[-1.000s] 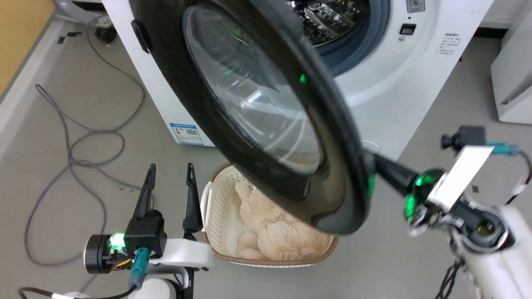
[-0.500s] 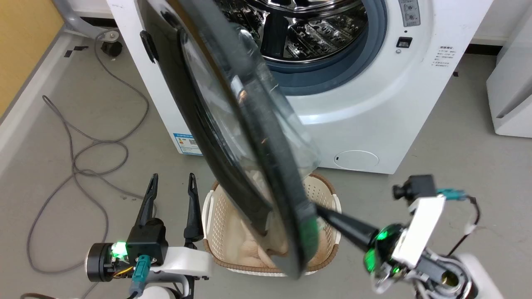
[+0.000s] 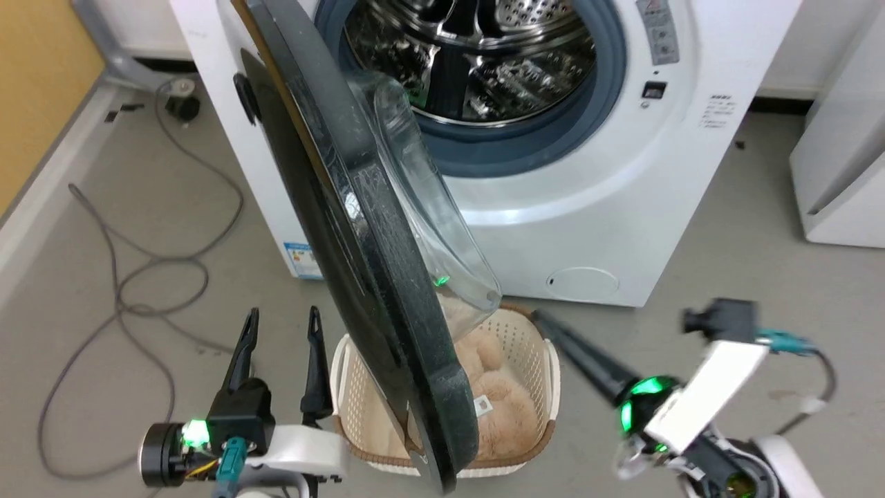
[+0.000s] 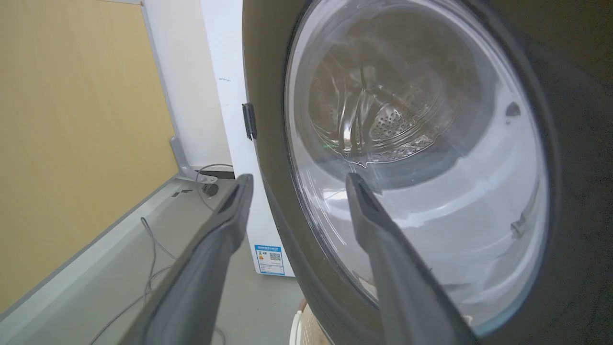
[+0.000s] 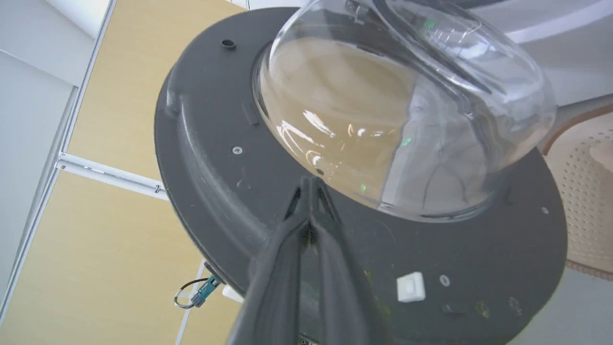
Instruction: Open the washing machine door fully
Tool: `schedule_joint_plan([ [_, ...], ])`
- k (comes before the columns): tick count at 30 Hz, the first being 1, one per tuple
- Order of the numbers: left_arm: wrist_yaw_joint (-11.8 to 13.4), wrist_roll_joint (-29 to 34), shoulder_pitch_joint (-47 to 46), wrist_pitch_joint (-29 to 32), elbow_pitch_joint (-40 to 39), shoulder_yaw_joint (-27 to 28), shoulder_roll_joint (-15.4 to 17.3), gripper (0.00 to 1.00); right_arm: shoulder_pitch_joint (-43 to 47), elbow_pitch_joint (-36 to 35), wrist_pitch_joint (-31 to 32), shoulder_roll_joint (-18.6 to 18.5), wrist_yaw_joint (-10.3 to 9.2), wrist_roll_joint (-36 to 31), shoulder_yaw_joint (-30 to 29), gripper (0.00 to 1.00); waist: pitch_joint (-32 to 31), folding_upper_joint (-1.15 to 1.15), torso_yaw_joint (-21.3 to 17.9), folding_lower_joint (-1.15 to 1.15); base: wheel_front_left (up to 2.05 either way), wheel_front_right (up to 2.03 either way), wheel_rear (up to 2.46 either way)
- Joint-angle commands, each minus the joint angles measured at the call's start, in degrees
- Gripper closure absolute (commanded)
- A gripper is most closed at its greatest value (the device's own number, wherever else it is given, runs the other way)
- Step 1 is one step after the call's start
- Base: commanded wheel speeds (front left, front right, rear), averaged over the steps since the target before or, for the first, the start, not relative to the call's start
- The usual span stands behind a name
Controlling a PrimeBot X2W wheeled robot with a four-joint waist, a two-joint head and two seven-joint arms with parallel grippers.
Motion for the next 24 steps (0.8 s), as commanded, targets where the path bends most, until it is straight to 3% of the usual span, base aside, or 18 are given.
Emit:
schedule_joint_plan([
  [1,0.1,0.5,1.2,-0.3,0.1,0.3,0.1,0.0,1.1,-0.9,-2.3,-0.1,0.06,-0.4,-0.8,1.0,-0.6,0.0,-0.5,0.0,0.0,0.0,0.0],
  [7,0.0,0.7,2.2,-0.3,-0.2,1.3,0.1,0.0,1.6,-4.2,-16.9,-2.8,0.06,-7.4,-3.8,1.0,-1.5,0.0,-1.9,0.0,0.0,0.0,0.0],
  [13,-0.3,1.0,2.4,-0.3,-0.2,2.0,0.1,0.0,2.4,-3.4,-32.9,-9.1,0.06,-17.9,-3.3,1.0,-2.0,0.0,-3.0,0.0,0.0,0.0,0.0],
  [16,-0.3,1.0,2.6,-0.3,-0.2,2.1,0.1,0.0,2.7,-2.2,-37.4,-11.0,0.06,-21.7,-2.7,1.0,-2.2,0.0,-3.3,0.0,0.0,0.0,0.0],
  [20,-0.3,1.1,3.1,-0.3,-0.3,2.4,0.1,0.0,3.1,0.9,-40.8,-13.8,0.06,-35.6,-4.2,1.0,-2.7,0.0,-3.9,0.0,0.0,0.0,0.0],
  [23,-0.3,1.2,3.7,-0.3,-0.5,2.8,0.1,0.0,4.8,-1.5,-41.0,-9.6,0.06,-52.9,-11.6,1.0,-3.0,0.0,-4.6,0.0,0.0,0.0,0.0],
  [24,-0.3,1.2,3.8,-0.3,-0.5,2.9,0.1,0.0,5.5,-2.1,-41.0,-8.5,0.06,-55.4,-12.7,1.0,-3.1,0.0,-4.7,0.0,0.0,0.0,0.0],
])
